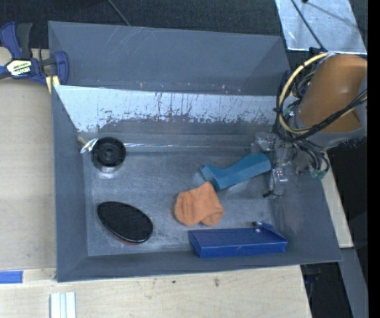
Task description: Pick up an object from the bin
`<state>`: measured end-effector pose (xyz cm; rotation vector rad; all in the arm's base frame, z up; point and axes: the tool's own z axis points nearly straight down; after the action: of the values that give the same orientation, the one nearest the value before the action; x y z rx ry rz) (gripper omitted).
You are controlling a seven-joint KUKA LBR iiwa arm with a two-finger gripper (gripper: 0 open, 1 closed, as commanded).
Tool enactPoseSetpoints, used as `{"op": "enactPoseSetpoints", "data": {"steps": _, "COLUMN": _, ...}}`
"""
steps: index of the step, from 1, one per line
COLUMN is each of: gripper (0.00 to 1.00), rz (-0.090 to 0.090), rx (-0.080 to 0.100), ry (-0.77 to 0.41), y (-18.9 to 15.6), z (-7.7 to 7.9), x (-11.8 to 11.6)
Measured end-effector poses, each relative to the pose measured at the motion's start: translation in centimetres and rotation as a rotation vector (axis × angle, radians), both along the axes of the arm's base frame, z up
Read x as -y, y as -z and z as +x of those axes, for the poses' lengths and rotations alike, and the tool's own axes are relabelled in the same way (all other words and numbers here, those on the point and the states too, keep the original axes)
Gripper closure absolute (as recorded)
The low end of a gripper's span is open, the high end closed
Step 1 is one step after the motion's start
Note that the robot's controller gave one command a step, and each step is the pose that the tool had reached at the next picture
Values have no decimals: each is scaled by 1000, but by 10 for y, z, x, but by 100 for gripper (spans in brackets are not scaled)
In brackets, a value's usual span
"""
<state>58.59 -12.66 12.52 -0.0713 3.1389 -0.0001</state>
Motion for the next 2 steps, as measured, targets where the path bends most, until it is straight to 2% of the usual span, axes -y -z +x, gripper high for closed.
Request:
{"op": "enactPoseSetpoints", "data": {"steps": 1, "gripper": 100, "rz": -3, "rx": 14, "ry": 67, "y": 32, "z": 35, "x": -22}}
{"op": "enactPoseSetpoints", "data": {"steps": 2, "gripper": 100, "rz": -3, "rx": 14, "ry": 66, "y": 32, "z": 35, "x": -22}}
